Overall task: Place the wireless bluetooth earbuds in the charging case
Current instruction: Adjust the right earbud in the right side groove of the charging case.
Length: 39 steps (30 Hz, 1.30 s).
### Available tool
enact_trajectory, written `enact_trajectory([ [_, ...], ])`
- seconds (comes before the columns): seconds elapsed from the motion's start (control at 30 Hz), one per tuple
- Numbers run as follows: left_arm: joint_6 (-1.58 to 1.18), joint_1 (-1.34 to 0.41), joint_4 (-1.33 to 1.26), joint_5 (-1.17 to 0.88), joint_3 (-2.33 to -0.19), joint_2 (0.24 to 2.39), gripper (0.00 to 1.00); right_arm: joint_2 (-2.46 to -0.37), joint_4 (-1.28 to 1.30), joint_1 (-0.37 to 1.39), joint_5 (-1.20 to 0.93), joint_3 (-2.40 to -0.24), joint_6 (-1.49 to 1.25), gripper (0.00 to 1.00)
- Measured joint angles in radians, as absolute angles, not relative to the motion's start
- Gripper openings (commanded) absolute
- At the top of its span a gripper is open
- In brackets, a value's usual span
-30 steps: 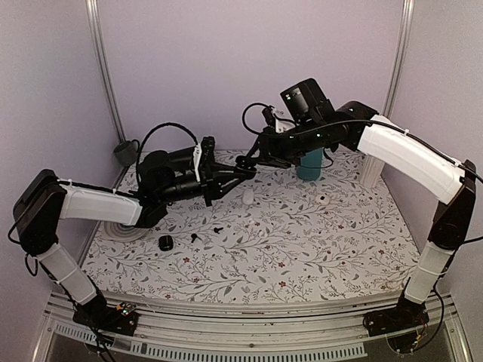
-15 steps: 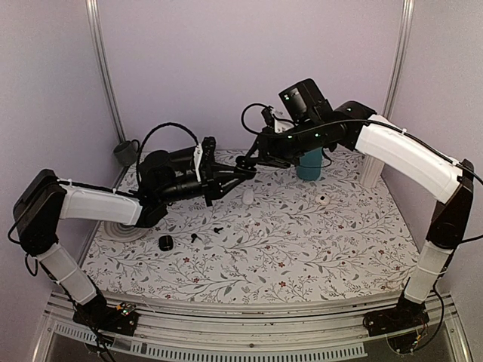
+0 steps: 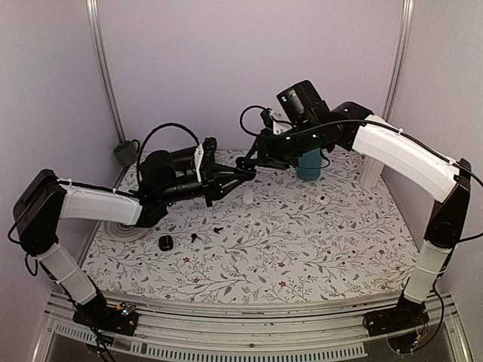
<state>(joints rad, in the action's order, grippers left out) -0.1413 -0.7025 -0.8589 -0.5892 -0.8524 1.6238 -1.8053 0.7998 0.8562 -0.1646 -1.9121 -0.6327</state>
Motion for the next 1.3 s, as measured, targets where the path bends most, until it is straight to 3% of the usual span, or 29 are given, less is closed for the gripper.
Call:
enact_trajectory([
  [0.77, -0.145, -0.702, -0.863, -0.586, -0.852, 1.624, 0.0, -1.808, 0.806, 0.856, -0.145, -1.912, -0.631, 0.24],
  [1.3, -0.19, -0.699, -0.891, -0.592, -0.852, 1.626, 0.0, -1.808, 0.8, 0.862, -0.137, -1.913, -0.601, 0.28],
])
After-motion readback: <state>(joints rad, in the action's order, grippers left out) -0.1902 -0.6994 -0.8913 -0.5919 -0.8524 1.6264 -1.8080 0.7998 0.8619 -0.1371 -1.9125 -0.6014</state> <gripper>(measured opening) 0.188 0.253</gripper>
